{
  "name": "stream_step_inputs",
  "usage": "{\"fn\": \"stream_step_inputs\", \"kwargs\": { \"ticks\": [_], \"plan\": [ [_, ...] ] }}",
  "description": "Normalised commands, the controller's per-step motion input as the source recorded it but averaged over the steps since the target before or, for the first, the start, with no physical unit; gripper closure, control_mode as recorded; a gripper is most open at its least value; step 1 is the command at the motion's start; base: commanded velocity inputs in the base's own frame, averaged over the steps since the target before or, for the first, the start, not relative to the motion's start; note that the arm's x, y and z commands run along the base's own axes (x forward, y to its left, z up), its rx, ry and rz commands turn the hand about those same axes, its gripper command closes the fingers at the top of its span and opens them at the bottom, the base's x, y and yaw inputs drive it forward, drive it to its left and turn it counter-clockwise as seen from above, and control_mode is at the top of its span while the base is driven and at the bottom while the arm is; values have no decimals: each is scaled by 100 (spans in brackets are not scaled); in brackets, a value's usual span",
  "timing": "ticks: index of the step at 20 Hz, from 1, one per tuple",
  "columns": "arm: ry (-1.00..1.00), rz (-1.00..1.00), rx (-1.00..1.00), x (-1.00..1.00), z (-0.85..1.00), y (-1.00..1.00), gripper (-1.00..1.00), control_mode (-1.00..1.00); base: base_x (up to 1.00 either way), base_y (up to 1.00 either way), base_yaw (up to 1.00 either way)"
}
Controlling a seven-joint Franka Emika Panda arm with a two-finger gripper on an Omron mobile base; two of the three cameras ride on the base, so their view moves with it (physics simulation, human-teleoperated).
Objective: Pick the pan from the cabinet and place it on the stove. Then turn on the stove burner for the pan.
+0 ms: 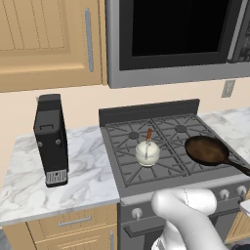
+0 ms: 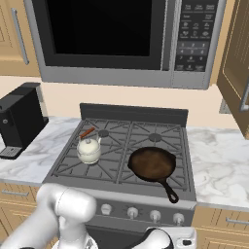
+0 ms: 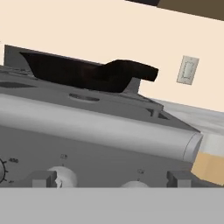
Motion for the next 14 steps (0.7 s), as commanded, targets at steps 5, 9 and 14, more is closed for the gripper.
{"fn": "stream_step_inputs", "kwargs": {
  "ticks": [5,9,14],
  "plan": [
    [-2,0,0,3,-10,-10,-100,-100,0,0,0],
    [-2,0,0,1,-7,-19,-100,-100,0,0,0],
    [0,0,0,4,-10,-14,-100,-100,0,0,0]
  ]
}}
